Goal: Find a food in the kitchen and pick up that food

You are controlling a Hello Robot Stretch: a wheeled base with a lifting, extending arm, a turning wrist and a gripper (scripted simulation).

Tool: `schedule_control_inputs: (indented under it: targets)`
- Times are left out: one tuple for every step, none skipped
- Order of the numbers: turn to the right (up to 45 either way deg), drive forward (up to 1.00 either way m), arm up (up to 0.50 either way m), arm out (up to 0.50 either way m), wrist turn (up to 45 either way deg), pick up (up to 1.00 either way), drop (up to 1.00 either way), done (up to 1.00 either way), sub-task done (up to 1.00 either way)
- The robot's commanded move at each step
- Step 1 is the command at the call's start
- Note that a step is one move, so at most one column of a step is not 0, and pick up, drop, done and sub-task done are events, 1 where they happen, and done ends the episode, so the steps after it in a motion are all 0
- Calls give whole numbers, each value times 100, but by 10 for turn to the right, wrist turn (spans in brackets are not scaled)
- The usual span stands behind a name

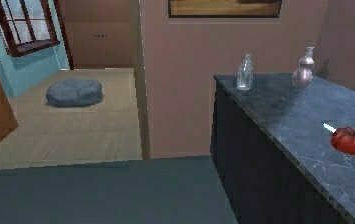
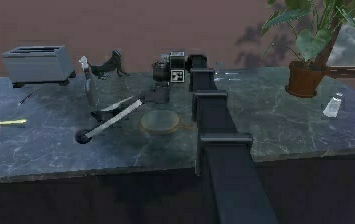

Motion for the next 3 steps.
schedule_control_inputs:
  targets:
    - [0, 0, 0, 0, 450, 0, 0, 0, 0]
    - [0, 0, 0, 0, 330, 0, 0, 0, 0]
    - [0, 0, -16, 0, 0, 0, 0, 0, 0]
